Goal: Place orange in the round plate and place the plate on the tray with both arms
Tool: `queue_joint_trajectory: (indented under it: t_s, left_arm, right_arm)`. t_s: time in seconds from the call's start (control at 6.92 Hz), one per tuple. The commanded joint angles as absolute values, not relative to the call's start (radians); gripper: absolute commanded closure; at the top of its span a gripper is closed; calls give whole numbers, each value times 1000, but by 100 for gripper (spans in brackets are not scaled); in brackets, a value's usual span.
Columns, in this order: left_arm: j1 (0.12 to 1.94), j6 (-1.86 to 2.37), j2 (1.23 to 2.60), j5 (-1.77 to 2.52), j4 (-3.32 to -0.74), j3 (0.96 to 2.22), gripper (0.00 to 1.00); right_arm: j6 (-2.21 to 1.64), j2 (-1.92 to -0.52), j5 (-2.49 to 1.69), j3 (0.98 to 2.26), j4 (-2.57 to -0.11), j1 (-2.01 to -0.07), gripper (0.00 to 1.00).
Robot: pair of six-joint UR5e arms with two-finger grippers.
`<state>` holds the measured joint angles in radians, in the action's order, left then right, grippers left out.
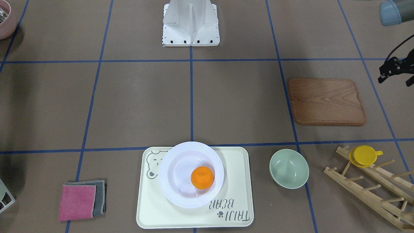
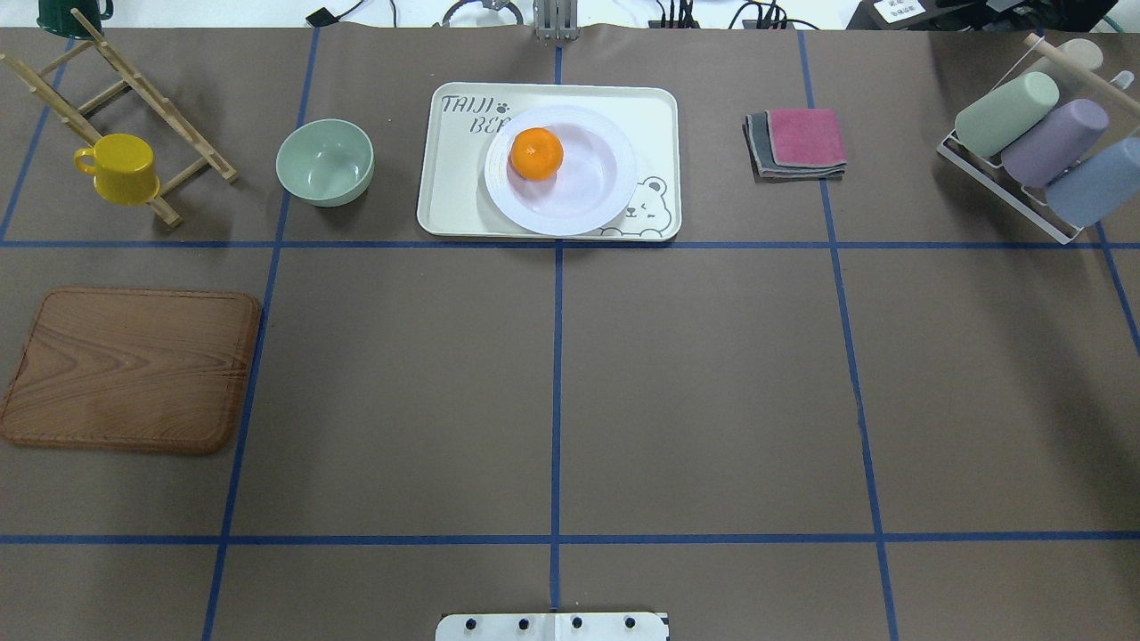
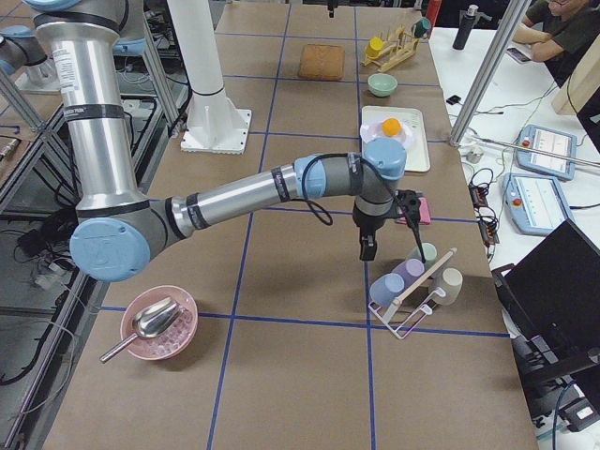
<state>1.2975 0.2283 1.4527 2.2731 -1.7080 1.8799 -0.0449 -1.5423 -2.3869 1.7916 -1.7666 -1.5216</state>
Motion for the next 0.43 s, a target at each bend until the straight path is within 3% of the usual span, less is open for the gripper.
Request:
queue_joint_trajectory:
  t_s: [0.0,0.29]
  left_arm:
    - [1316,225,1431,2301,-1713,1878,1]
    - [1318,225,1427,2301,-1715,1878,1]
  right_arm:
    - [-40,-1617,-2385,1790,-1721,-1539,0]
    - [-37,-1617,-2385,1792,-1721,-1539,0]
